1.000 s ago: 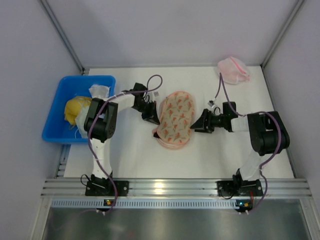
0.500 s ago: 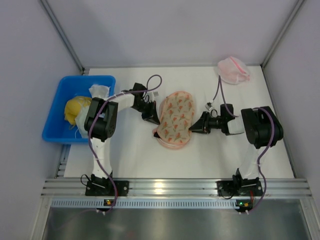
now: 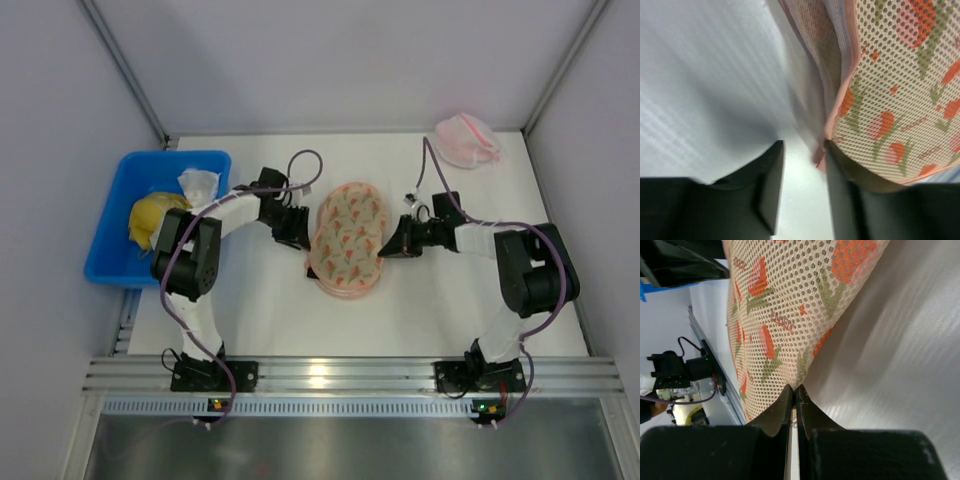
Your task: Place the bra in the laundry bag and zip it closed
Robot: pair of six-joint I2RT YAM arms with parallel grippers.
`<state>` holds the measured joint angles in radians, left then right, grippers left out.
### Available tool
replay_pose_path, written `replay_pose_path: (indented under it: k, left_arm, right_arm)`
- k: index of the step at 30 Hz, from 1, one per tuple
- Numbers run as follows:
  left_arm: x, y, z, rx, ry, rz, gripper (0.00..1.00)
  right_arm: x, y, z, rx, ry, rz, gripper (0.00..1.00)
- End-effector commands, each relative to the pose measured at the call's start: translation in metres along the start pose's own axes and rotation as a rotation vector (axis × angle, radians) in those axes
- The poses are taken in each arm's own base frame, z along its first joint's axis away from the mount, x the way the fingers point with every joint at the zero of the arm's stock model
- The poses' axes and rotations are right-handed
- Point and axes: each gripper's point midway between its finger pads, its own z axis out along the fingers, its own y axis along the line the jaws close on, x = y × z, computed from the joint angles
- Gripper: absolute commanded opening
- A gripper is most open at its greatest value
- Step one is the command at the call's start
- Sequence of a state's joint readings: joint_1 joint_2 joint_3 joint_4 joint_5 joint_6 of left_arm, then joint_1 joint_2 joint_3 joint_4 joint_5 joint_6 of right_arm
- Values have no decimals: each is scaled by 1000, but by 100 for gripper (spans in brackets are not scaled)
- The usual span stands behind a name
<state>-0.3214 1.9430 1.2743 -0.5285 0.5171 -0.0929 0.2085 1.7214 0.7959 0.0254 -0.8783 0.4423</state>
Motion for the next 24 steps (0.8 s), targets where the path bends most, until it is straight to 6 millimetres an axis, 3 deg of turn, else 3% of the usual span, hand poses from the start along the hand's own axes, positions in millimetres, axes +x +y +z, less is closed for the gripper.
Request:
replay_pose_path:
  k: [1, 2, 4, 5, 7, 10, 12, 13, 15, 16, 19, 21, 22, 24]
  left_arm:
    - [-15, 17, -39, -168, -121, 182, 50]
    - [-25, 6, -58, -171, -182, 227, 51]
    - [-25, -4, -74, -153, -219, 312, 52]
    - [-29, -24, -91, -106, -270, 374, 52]
    - [-27, -42, -106, -65, -309, 517, 52]
    - [-10, -81, -126, 36, -363, 772, 52]
    - [17, -96, -132, 59, -324, 911, 54]
    - [31, -111, -126, 69, -287, 1075, 54]
    - [58, -121, -116, 54, -199, 1215, 52]
    - [71, -135, -107, 45, -151, 1336, 51]
    - [96, -157, -87, 26, -19, 1523, 50]
    - [103, -165, -69, 20, 64, 1590, 49]
    - [104, -184, -67, 22, 71, 1655, 49]
    - [104, -191, -50, -3, 123, 1691, 49]
  right_arm:
    - [7, 2, -1, 89, 50, -70, 0]
    - [11, 1, -1, 105, 64, -63, 0]
    - [12, 0, 2, 128, 77, -65, 0]
    - [16, 0, 2, 140, 92, -55, 0]
    - [17, -2, 5, 166, 99, -66, 0]
    - [16, 1, 8, 174, 96, -44, 0]
    - [16, 3, 9, 168, 93, -37, 0]
    - [18, 3, 10, 168, 96, -33, 0]
    - [17, 3, 10, 167, 94, -27, 0]
    - [17, 5, 11, 164, 95, -34, 0]
    - [16, 8, 13, 163, 99, -40, 0]
    - [16, 8, 15, 167, 101, -46, 0]
    - [16, 10, 16, 166, 101, -53, 0]
    - [16, 12, 17, 168, 102, -62, 0]
